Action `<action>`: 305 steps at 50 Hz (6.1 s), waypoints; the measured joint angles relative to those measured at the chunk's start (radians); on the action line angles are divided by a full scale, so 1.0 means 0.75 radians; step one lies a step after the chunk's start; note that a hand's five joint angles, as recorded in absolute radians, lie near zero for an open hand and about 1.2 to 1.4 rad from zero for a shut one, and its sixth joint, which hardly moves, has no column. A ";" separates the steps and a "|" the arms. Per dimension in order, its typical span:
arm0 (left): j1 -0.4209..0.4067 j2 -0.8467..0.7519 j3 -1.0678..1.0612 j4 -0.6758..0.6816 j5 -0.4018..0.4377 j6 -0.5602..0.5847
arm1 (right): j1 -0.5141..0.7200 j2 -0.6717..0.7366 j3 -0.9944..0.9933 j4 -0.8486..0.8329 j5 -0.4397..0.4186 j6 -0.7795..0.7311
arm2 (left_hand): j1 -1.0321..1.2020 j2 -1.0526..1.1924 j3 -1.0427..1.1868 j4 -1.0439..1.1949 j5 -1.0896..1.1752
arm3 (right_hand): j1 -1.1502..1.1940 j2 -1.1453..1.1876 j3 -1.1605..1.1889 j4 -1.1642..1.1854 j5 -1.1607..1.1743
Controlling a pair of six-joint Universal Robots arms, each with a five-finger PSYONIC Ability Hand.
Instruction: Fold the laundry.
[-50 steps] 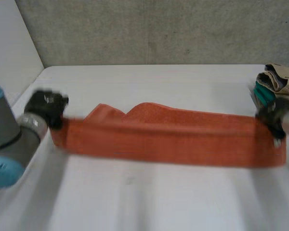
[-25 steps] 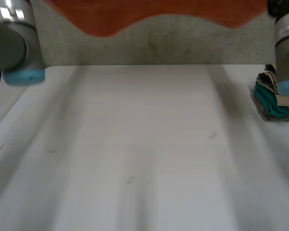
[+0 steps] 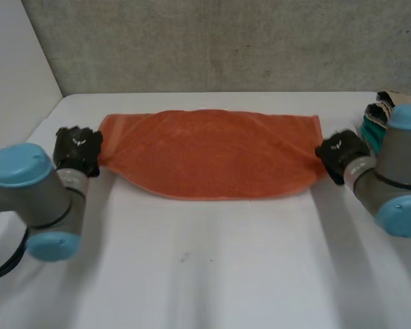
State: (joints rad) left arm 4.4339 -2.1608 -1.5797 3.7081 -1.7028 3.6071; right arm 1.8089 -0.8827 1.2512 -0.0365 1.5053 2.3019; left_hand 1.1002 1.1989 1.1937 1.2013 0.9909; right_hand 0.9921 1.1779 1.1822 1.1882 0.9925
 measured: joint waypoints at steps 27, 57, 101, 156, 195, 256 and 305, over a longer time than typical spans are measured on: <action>0.083 0.619 -0.425 -0.593 0.119 0.392 | -0.288 -0.447 0.526 0.415 -0.005 -0.378 | 0.000 0.000 0.000 0.000 0.000 | 0.000 0.000 0.000 0.000 0.000; -0.165 -0.297 0.495 -0.071 -0.170 0.275 | -0.091 0.188 -0.158 -0.239 0.195 -0.223 | -1.211 -1.322 -1.309 -1.329 -1.259 | -1.053 -1.275 -1.291 -1.273 -1.236; -0.218 0.187 -0.143 -0.053 -0.124 0.097 | -0.379 -0.218 0.629 -0.288 -0.240 0.116 | -1.211 -1.326 -1.309 -1.330 -1.259 | -0.029 0.002 -0.004 -0.009 -0.033; -0.084 0.453 -0.310 -0.068 -0.120 0.071 | 0.756 0.223 -0.110 -0.577 -0.547 -0.022 | -1.211 -1.326 -1.309 -1.330 -1.259 | -0.784 -0.817 -0.808 -0.808 -0.785; -0.386 0.003 0.055 -0.115 -0.012 0.059 | 0.265 -0.151 0.480 -0.183 -0.044 0.541 | -1.211 -1.326 -1.309 -1.330 -1.259 | -0.216 -0.130 -0.153 -0.162 -0.185; -0.551 -0.075 0.375 -0.442 -0.035 -0.174 | 0.403 -0.017 -0.118 0.129 -0.159 1.021 | -1.211 -1.326 -1.309 -1.330 -1.259 | -1.055 -1.278 -1.292 -1.275 -1.240; -0.390 0.450 0.385 -0.955 0.710 -0.160 | 0.619 -0.240 0.671 -0.628 -0.051 0.595 | -1.205 -1.323 -1.307 -1.327 -1.258 | -1.057 -1.279 -1.292 -1.275 -1.246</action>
State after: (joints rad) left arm 4.1414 -1.8237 -1.2910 2.9916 -1.1704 3.4871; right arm 2.2731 -1.0626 1.7548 -0.5074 1.4669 2.7482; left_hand 0.1965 0.2065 0.2136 0.2064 0.0471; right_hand 0.1993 0.2188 0.2134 0.2319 0.0577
